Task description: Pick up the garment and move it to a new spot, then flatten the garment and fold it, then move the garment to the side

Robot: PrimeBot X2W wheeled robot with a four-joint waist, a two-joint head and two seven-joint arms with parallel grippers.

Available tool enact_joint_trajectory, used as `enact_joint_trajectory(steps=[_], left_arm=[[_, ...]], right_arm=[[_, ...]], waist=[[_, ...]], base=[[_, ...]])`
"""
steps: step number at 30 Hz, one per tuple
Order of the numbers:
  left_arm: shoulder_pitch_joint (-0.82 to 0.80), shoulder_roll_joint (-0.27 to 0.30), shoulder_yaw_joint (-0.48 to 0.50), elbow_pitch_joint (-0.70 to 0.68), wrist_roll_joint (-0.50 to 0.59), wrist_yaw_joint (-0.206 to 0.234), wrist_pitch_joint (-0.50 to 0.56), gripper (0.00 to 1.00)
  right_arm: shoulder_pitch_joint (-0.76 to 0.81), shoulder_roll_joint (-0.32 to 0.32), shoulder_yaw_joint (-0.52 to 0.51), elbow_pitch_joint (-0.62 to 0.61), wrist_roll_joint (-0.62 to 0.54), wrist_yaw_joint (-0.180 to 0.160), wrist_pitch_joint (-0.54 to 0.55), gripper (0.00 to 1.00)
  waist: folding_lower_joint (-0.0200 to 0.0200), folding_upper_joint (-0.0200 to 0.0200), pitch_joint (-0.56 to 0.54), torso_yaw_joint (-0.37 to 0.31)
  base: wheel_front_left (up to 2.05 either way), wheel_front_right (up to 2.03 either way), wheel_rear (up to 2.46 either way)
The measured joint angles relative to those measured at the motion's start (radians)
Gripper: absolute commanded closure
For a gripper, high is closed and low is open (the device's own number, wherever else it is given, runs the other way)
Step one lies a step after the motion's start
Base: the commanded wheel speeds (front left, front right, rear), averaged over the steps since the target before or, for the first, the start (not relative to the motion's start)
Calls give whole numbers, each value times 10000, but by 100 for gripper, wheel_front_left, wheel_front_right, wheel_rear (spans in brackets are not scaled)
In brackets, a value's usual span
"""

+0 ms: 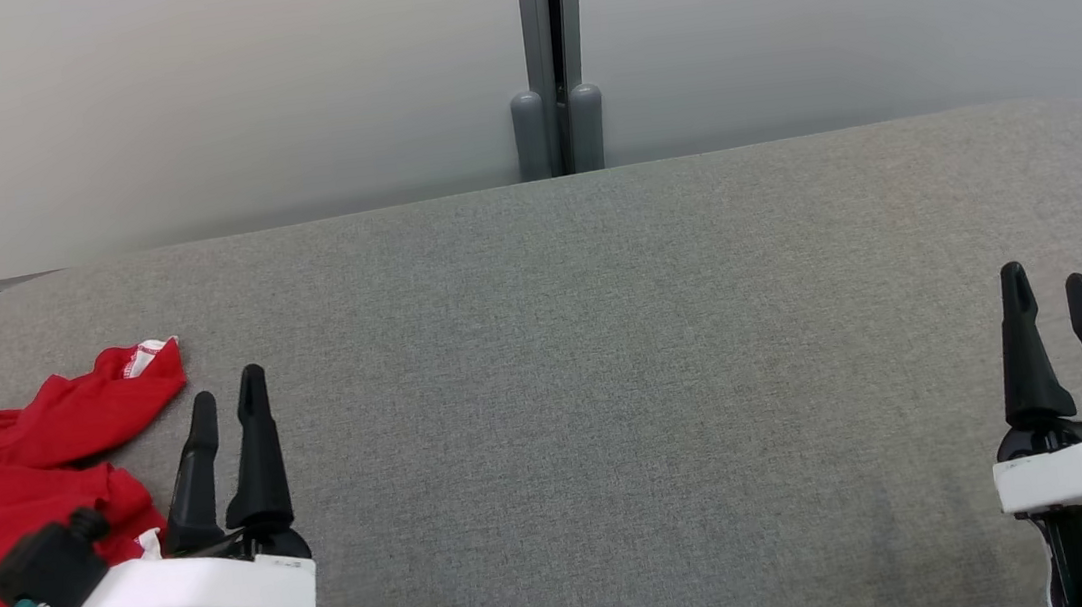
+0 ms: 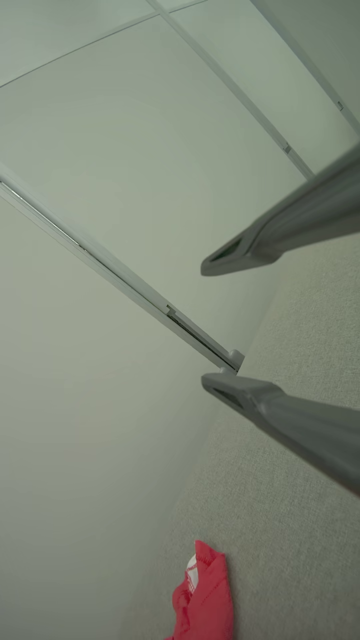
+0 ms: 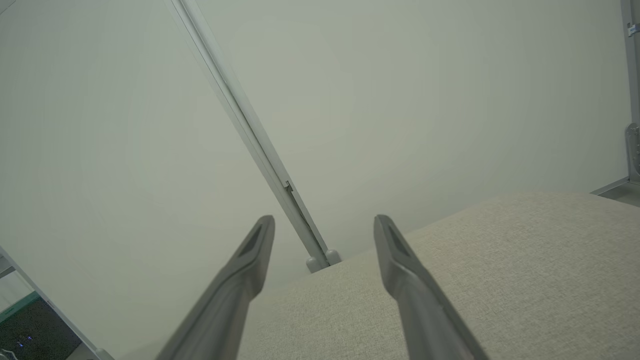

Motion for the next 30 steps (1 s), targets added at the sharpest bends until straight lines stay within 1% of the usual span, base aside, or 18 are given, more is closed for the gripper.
enact_joint_trajectory(steps=[6, 9, 14, 20, 24, 30], left_arm=[[28, 4, -617, 186, 1496, 316, -182, 0], [34, 8, -796, 376, 1889, 606, -272, 0], [25, 73, -1260, 545, 2851, 784, -383, 0], [-1, 182, -1682, 554, 3524, 1066, -543, 0], [4, 222, -1802, 805, 3889, 1398, -635, 0], [-38, 330, -2073, 913, 4500, 1632, -796, 0]], right_arm=[[45, 40, 155, 219, -930, 0, -174, 0], [69, 40, 219, 270, -1411, 0, -265, 0], [69, 38, 328, 324, -2128, 0, -397, 0], [68, 38, 412, 343, -2836, 2, -562, 0], [67, 36, 431, 316, -3045, 2, -652, 0], [65, 35, 485, 297, -3722, 2, -815, 0]], waist=[[0, 0, -11, -13], [0, 0, -10, -12], [0, 0, -8, 2], [0, 0, -10, 24], [0, 0, -15, 31], [0, 0, 25, 27]], base=[[0, 0, 0], [0, 0, 0], [0, 0, 0], [0, 0, 0], [0, 0, 0], [0, 0, 0]])
